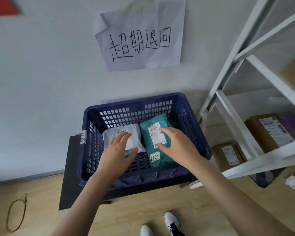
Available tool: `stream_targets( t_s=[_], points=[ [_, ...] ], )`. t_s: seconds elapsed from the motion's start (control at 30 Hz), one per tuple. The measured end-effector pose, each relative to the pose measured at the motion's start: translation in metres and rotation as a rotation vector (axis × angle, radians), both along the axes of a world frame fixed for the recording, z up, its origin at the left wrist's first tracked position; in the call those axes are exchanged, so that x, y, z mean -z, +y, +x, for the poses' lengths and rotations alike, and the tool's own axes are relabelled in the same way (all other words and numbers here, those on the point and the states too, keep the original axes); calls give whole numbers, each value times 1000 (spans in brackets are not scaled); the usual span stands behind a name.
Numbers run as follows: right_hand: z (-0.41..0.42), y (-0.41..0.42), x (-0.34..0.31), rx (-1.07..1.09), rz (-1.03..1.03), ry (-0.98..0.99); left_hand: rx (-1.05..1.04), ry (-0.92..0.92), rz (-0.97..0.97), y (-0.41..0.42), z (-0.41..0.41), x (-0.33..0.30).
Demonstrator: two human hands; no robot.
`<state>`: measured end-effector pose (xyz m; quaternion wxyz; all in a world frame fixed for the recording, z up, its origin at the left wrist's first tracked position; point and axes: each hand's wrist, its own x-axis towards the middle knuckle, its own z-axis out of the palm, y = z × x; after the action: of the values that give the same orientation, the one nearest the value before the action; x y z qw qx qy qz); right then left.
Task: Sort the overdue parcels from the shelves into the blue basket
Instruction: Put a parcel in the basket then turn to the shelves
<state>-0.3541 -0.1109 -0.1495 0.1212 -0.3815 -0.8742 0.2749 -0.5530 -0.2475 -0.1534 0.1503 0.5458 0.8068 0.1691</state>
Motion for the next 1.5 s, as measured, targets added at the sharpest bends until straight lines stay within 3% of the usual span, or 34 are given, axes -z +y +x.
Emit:
stream_targets(
  t_s=[0.37,0.7,0.9,1.23,1.5],
  points=[
    [14,-31,-12,43,35,20,15,63,50,-29,2,-18],
    [86,-43,-40,37,66,-49,82,154,17,-26,70,-28],
    [187,-44,-59,48,100,-60,64,187,11,-25,150,-35],
    [399,-30,-61,169,100,-146,185,157,45,8,355,-21],
    [496,39,-40,209,96,-192,273,295,12,65,460,-4]
  ],
)
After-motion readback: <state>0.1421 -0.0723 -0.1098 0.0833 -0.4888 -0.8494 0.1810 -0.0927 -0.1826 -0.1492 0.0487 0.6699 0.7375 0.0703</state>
